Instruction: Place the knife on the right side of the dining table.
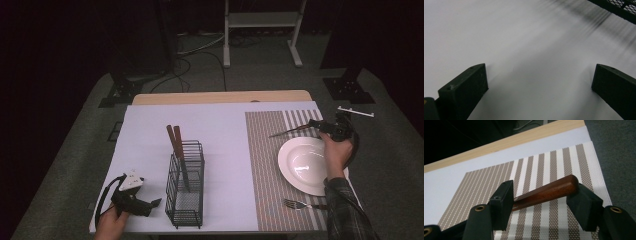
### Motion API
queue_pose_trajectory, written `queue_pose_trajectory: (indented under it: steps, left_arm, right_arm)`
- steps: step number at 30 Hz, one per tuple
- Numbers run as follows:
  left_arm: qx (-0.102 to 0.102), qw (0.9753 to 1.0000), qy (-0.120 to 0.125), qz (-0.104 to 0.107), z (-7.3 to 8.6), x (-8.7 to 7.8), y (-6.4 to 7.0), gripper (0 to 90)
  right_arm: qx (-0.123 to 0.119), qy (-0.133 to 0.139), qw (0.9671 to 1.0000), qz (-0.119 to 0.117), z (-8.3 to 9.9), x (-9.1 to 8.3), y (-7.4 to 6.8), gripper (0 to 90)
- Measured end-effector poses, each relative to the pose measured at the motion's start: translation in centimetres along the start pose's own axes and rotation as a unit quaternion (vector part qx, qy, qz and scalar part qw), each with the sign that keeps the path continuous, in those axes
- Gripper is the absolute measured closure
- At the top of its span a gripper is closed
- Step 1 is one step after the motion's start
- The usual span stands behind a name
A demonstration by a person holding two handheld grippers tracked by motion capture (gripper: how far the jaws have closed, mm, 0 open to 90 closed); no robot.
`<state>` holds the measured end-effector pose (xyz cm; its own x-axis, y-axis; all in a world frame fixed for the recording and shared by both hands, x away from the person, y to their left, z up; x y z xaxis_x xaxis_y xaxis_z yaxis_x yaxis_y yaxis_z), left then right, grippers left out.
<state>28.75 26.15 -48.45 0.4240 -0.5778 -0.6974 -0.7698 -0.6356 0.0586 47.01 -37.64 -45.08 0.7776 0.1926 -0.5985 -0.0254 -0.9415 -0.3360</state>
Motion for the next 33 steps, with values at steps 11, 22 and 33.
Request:
queue_pose_trajectory:
  steps: [11, 22, 33]
  left_arm:
    - [0.000, 1.0000, 0.000, 0.000, 0.0, 0.0, 0.0, 0.0]
    - [0.000, 1.0000, 0.000, 0.000, 0.0, 0.0, 0.0, 0.0]
    - [0.000, 1.0000, 0.000, 0.000, 0.0, 0.0, 0.0, 0.0]
  right_arm:
    - [0.019, -0.034, 0.9991, 0.017, 0.2, 0.4, 0.3, 35.2]
    - [0.018, -0.069, 0.9966, 0.040, 0.2, 0.9, 0.3, 29.4]
    - [0.013, -0.098, 0.9929, 0.066, 0.3, 1.5, 0.2, 25.8]
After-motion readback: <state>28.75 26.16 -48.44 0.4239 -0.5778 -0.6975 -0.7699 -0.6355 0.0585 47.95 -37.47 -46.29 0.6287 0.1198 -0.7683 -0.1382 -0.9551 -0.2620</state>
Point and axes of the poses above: each handheld gripper's, and its own axes: x roughly forward along the jaws, z roughly out of its underside, y roughly to its right, the point moved 3 cm from there along x, roughly forward along the jaws, and after that the axes turned 7 degrees about z, right-handed, at the moved point
